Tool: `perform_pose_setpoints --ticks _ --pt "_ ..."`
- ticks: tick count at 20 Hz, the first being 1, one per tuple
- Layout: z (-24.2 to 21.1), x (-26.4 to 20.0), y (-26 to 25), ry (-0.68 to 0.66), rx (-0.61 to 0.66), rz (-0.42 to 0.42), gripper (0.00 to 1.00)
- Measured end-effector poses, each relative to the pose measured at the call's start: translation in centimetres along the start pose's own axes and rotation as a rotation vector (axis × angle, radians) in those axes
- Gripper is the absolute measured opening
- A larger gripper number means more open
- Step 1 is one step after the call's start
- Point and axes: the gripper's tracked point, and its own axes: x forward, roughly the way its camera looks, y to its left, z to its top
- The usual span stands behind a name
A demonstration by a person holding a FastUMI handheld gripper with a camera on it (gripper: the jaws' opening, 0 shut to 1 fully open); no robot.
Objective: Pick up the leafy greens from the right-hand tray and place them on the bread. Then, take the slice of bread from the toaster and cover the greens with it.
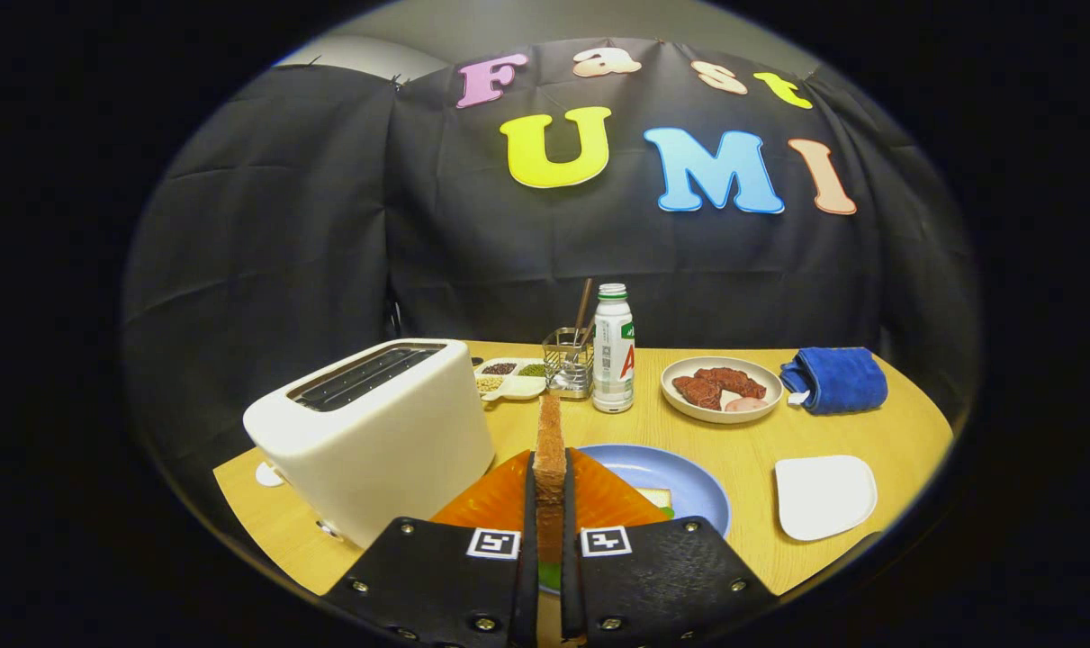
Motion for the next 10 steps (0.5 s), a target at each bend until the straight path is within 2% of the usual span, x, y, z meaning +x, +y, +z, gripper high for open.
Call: perform_pose_setpoints --ticks 2,8,10 --pt "-0.5 0.0 -0.1 -0.005 0.036 0.016 0.11" --pt "-1.9 -0.3 -4.0 0.005 0.08 -0.037 0.11" --pt "-2.2 -0.5 -4.5 0.016 0.062 -0.036 0.15"
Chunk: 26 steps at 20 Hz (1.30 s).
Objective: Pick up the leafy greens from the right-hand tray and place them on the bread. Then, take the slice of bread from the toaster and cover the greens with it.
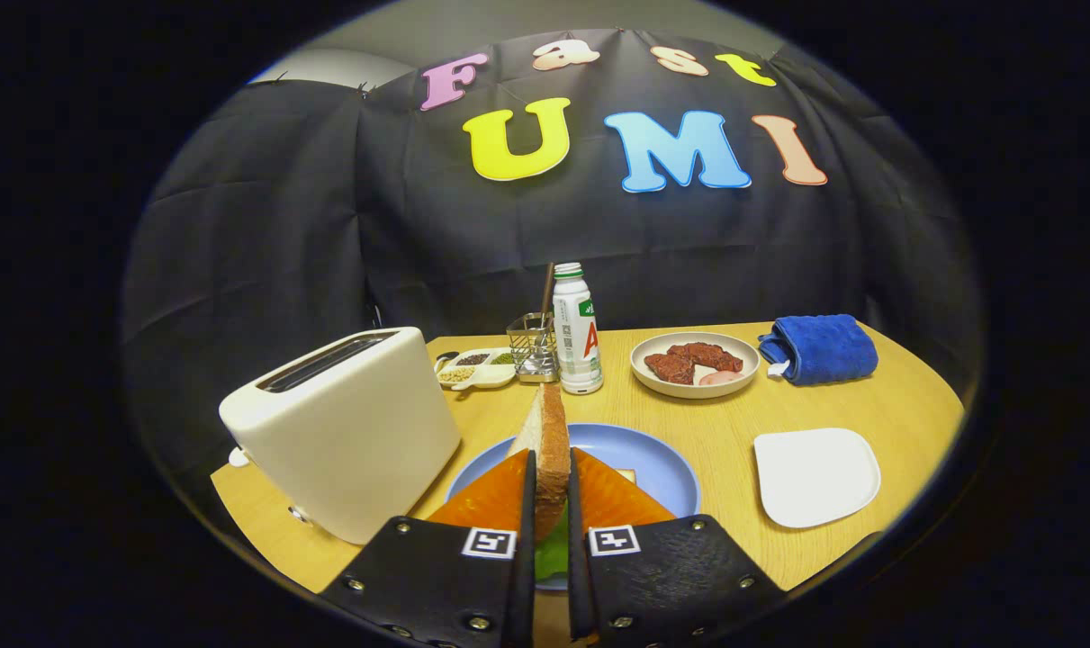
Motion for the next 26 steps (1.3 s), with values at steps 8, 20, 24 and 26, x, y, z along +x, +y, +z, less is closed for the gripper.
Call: perform_pose_setpoints --ticks 8,20,24,26 --pt "-0.6 0.1 -2.1 0.007 -0.077 -0.05 0.45" --pt "3.2 -2.4 -7.3 -0.12 -0.088 -0.11 0.45" --pt "5.9 -4.9 -13.8 -0.22 -0.068 -0.217 0.45" --pt "6.9 -6.2 -16.8 -0.254 -0.044 -0.256 0.45"
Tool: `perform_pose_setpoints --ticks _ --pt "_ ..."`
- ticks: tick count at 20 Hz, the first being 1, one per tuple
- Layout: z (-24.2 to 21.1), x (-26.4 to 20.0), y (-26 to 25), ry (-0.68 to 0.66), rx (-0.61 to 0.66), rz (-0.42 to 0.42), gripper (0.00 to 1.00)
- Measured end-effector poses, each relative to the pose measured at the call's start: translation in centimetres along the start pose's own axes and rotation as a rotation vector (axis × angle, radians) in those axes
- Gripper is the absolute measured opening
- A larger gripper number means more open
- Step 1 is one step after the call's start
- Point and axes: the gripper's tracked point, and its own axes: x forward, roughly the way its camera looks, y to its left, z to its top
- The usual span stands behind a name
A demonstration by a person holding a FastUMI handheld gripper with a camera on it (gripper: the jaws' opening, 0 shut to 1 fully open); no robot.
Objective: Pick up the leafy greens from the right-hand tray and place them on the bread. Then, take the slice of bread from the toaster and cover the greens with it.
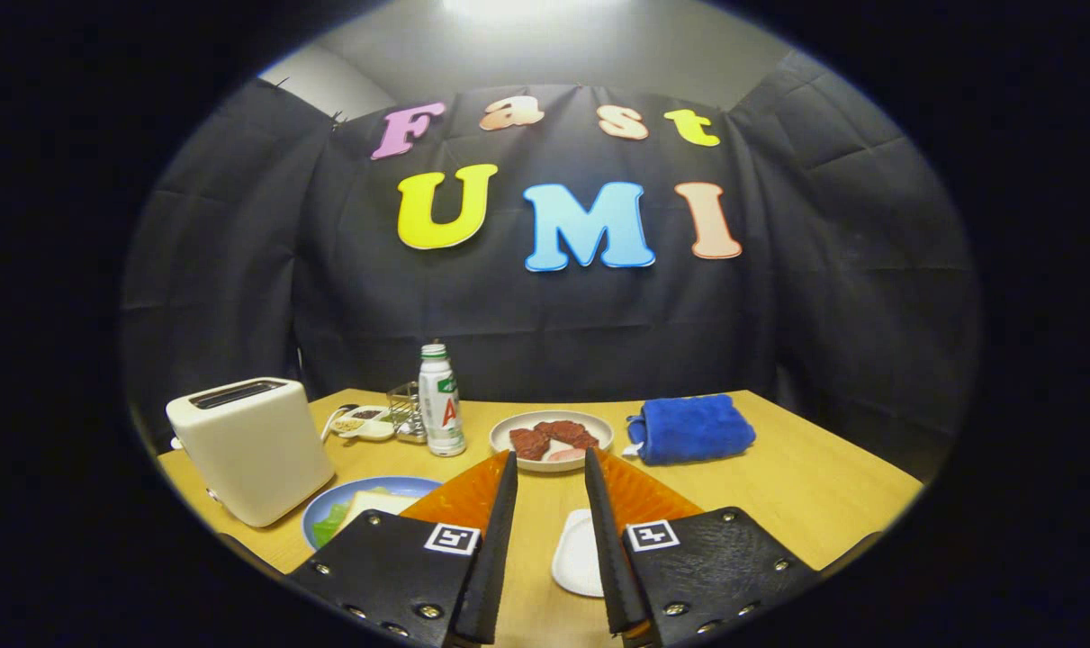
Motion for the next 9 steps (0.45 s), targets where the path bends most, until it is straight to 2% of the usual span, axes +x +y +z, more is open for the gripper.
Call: perform_pose_setpoints --ticks 7,9 --pt "2.0 -0.2 -10.5 -0.064 -0.07 -0.176 0.45" --pt "1.9 -0.3 -12.2 -0.079 -0.072 -0.18 0.45"
